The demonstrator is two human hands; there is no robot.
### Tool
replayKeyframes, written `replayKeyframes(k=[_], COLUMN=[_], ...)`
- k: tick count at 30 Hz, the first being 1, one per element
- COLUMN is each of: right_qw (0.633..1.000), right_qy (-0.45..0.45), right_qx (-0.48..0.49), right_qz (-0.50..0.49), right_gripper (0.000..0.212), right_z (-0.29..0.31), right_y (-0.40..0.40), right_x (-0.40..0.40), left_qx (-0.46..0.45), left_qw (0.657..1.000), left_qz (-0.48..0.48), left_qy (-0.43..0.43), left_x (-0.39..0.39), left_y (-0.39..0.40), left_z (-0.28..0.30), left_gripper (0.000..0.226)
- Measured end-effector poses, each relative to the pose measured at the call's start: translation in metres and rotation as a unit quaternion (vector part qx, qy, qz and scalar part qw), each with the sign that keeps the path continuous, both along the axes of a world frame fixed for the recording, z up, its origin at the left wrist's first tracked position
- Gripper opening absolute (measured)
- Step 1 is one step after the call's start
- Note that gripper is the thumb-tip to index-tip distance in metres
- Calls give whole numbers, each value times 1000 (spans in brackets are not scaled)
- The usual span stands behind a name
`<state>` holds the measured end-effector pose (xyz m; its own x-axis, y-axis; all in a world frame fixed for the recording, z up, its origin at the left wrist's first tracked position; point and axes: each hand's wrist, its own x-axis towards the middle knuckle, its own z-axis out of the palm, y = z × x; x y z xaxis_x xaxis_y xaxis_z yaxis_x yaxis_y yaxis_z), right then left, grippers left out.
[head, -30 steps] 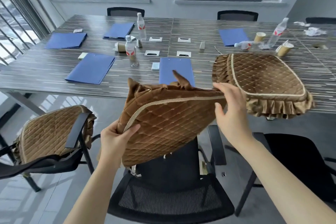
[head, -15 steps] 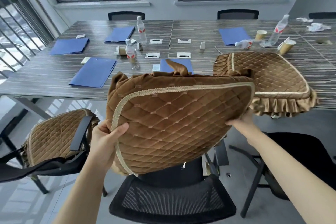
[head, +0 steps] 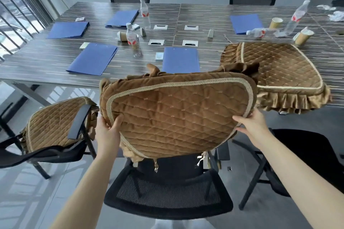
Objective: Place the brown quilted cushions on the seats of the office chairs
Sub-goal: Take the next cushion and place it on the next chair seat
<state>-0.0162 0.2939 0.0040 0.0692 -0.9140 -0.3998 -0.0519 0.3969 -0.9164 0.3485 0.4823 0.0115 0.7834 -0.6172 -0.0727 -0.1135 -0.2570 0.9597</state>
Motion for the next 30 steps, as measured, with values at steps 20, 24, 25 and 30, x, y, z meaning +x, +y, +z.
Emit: replayKeyframes(k=[20,24,25,30], right_qw=[971,946,938,919], right_qy=[223,306,330,381], right_qx=[77,96,91,62], right_qz=[30,52,58,76], right_gripper=[42,47,46,43], right_z=[-155,-191,-208,-221], right_y=[12,13,8,-7], right_x=[74,92,95,100], left_qx=[196,241,250,271], left_qw=[976,967,965,962], left_qz=[67,63,58,31], left_qy=[69,56,50,10], left_x=[60,55,58,56], left_y=[-46,-45,-48,-60], left_z=[-198,-234,-252,-276], left_gripper=[30,36,37,43])
